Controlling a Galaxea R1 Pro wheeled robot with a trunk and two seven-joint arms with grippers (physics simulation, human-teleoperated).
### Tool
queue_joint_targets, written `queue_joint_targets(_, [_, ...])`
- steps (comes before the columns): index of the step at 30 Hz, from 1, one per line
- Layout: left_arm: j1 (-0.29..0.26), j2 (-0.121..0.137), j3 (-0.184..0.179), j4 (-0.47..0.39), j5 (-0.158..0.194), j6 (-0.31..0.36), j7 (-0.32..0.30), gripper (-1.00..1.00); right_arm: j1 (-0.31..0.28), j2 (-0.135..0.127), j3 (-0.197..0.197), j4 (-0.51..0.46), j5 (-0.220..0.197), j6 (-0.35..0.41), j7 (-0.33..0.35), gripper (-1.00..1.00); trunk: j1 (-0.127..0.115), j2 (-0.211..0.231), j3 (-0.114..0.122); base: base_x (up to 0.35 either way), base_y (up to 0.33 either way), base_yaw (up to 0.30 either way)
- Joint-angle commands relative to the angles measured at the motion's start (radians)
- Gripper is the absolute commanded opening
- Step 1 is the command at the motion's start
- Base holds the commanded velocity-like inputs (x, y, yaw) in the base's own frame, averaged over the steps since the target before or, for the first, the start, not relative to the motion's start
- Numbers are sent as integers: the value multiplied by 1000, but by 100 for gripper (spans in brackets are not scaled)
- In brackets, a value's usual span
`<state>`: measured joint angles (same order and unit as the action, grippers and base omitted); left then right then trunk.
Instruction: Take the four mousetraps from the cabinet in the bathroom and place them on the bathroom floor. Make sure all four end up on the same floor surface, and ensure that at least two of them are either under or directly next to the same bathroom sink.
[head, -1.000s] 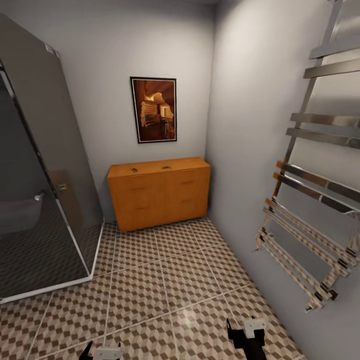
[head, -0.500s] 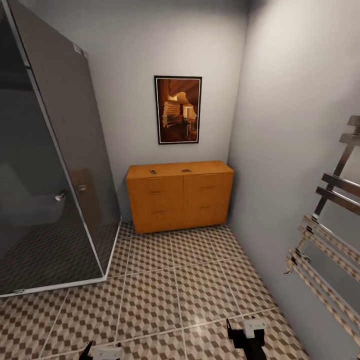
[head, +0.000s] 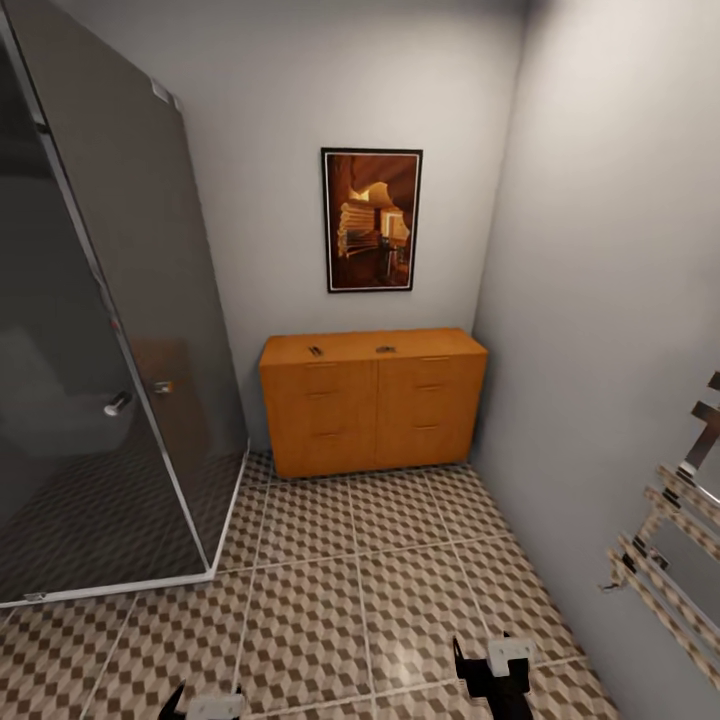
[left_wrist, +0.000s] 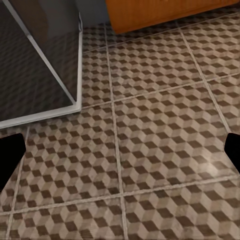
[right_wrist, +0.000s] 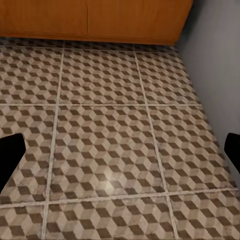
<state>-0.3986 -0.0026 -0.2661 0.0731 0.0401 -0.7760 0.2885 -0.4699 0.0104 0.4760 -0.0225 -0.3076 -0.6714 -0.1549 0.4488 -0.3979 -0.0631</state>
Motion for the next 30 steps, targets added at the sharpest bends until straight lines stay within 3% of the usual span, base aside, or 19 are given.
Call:
queue_joint_targets(1, [-2, 0, -8, 4, 4, -5, 3, 100, -1, 0, 9, 1, -4, -2, -6, 100, 1, -2, -2, 290, 0, 2])
queue_joint_targets(13, [-2, -1, -8, 4, 4, -5, 3, 100, -1, 0, 9, 1, -4, -2, -6, 100, 1, -2, -2, 291, -22, 1])
queue_joint_targets(30, [-2, -2, -8, 4, 3, -5, 3, 100, -1, 0, 9, 1, -4, -2, -6, 100, 1, -2, -2, 274, -183, 35])
